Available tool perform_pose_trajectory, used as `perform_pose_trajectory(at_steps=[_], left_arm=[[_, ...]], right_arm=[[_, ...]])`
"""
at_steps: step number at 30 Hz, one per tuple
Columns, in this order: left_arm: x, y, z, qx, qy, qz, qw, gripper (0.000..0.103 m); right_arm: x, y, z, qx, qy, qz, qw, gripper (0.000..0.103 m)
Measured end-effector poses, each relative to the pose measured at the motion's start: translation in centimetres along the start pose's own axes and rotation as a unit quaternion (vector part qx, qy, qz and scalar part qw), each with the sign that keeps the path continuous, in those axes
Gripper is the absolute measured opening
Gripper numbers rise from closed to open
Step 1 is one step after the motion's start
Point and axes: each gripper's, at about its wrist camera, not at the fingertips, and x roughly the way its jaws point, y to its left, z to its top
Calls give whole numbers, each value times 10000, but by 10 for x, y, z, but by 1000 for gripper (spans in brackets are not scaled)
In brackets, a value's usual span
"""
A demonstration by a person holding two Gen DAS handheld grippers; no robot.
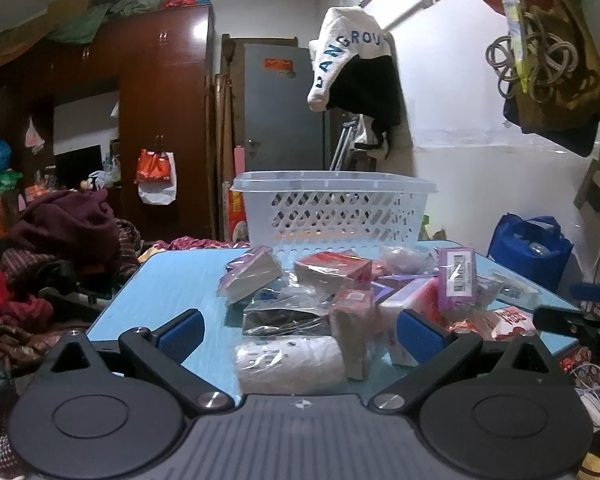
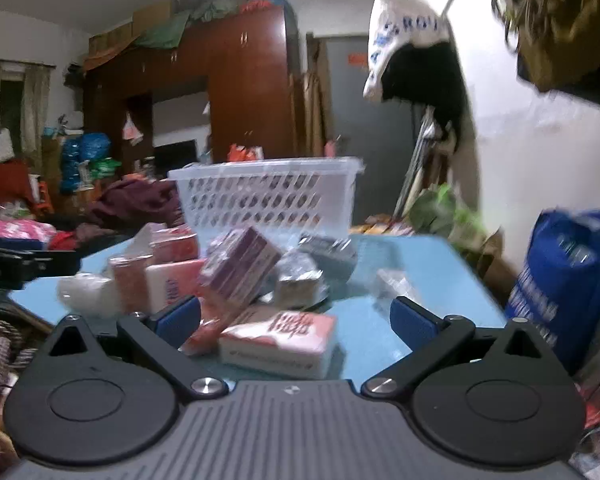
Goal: Organize objects
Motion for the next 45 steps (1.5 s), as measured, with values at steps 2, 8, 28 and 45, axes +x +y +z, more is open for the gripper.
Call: perform_pose_trajectory(at_steps=[2, 8, 28, 45], left_arm=[[1, 0, -1, 4, 15, 64, 10000, 103], [4, -1, -2, 15, 102, 42, 9999, 103], [4, 2, -4, -76, 143, 16, 9999, 103], [5, 2, -4, -101, 143, -13, 9998, 103]], right_arm=[[-2, -1, 1, 74, 30, 66, 9999, 103], [-4, 3, -2, -77, 21, 74, 9999, 103], [-3, -1, -3, -39, 85, 167, 9998, 103], [-2, 0, -3, -75, 112, 172, 9998, 103]])
